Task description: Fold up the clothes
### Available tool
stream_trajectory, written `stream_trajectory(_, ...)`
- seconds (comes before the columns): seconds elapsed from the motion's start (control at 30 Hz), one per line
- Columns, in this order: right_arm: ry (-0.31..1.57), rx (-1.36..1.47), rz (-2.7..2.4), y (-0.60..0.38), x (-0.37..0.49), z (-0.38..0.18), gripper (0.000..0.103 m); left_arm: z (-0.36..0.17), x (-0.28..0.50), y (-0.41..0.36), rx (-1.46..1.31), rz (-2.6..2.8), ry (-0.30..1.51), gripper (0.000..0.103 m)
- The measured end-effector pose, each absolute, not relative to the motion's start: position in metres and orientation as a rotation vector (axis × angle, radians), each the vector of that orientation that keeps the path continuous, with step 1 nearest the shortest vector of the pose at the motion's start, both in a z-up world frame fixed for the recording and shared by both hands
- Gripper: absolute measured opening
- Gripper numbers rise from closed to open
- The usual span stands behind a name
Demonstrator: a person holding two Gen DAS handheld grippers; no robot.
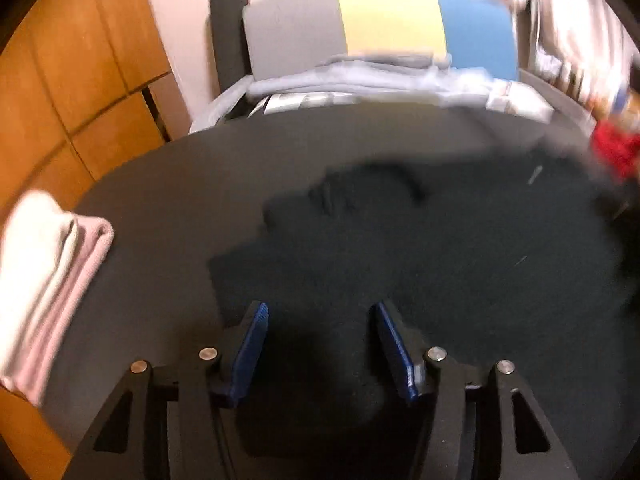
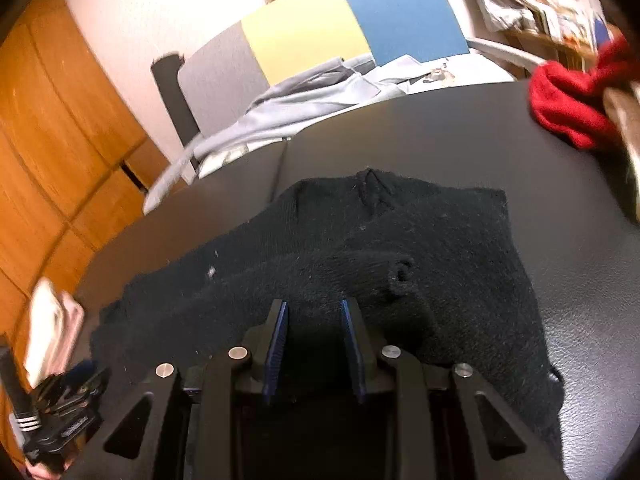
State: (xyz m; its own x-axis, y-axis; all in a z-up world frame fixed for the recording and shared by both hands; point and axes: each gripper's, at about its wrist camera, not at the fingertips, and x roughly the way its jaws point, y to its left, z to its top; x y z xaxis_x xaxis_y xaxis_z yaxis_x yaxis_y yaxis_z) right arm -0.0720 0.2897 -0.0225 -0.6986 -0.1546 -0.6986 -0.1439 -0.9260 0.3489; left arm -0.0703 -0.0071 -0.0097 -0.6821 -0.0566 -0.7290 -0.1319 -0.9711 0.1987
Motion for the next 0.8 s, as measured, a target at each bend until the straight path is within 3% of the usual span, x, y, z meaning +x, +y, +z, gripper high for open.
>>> stream_trajectory(0.03, -0.521, 1.246, -2.844, 0.283, -0.075, -0.021, 0.027, -0.012, -0.073, -0.003, -1.200, 2.847, 0.433, 0.068)
stream_trajectory(0.13, -0.324, 1.299, -2.884, 0.265, -0.090, -0.018, 0.027, -0.014, -0.095, 0.002, -1.178, 2.865, 0.538, 0.071)
stream_trajectory(0.17, -0.331, 1.300, -2.881, 0.264, -0.098, -0.018, 0.027, -0.014, -0.104, 0.001, -1.184, 2.861, 0.556, 0.074)
stream_trajectory(0.23, -0.395, 1.291, -2.863, 0.268, -0.113, -0.019, 0.027, -0.014, -0.129, -0.004, -1.193, 2.879, 0.591, 0.089)
stream_trajectory(0.33, -0.484, 1.273, -2.839, 0.276, -0.144, -0.021, 0.027, -0.016, -0.170, -0.017, -1.216, 2.878, 0.548, 0.096)
stream_trajectory(0.63, -0.452, 1.290, -2.935, 0.270, -0.234, -0.021, 0.027, -0.018, -0.266, 0.004, -1.131, 2.933, 0.665, 0.097)
stream_trajectory(0.8, -0.435, 1.302, -2.878, 0.268, -0.219, 0.004, 0.029, -0.002, -0.279, 0.001, -1.261, 2.906, 0.604, 0.093)
